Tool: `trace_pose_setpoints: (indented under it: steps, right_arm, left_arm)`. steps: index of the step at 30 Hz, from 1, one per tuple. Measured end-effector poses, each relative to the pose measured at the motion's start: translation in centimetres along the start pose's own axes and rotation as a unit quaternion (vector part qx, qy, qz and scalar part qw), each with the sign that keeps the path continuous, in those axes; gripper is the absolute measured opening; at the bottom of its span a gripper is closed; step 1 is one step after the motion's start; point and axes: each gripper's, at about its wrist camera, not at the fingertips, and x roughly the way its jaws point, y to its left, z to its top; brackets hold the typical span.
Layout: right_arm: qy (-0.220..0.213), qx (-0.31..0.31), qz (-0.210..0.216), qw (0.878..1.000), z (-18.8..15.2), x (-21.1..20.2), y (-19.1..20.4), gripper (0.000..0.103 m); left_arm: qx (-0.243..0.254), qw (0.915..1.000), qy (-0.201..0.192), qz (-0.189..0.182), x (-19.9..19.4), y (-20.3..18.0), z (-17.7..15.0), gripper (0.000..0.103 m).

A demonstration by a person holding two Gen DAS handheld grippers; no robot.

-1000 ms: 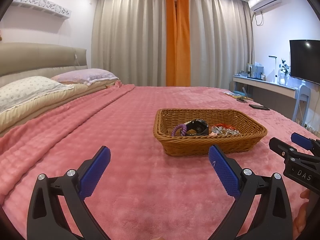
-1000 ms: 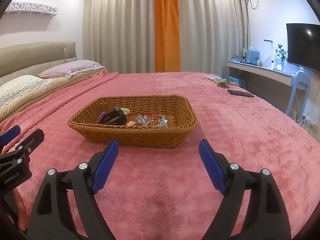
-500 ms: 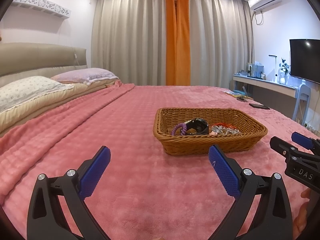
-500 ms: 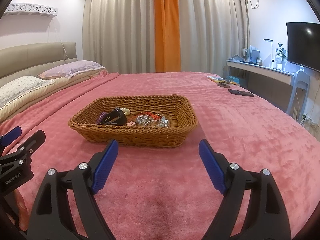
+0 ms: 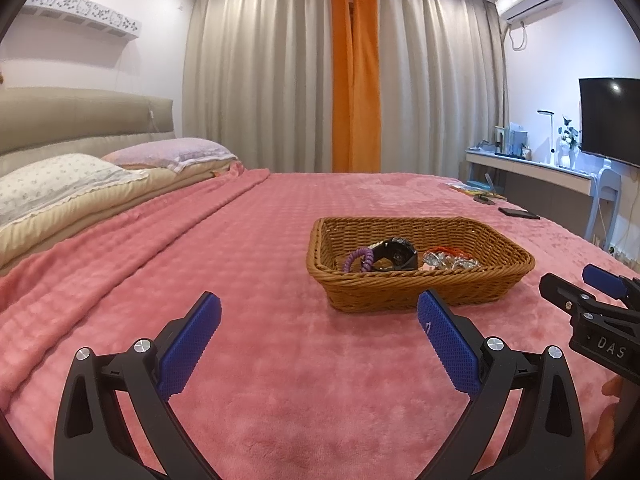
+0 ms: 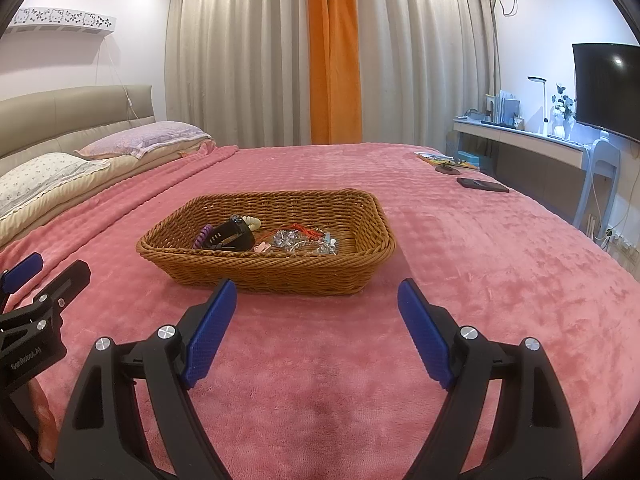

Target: Organize jewelry

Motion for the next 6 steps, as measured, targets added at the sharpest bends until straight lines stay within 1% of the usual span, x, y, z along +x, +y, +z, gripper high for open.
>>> trace_pose_setpoints:
  steps: [6]
  right_arm:
    - [0.0,0.002,0.0,1.0,0.0,0.02,-0.03,0.079]
  left_arm:
    - [-0.001,1.0,0.004,-0.004,0.15,0.16,0.16,0.095]
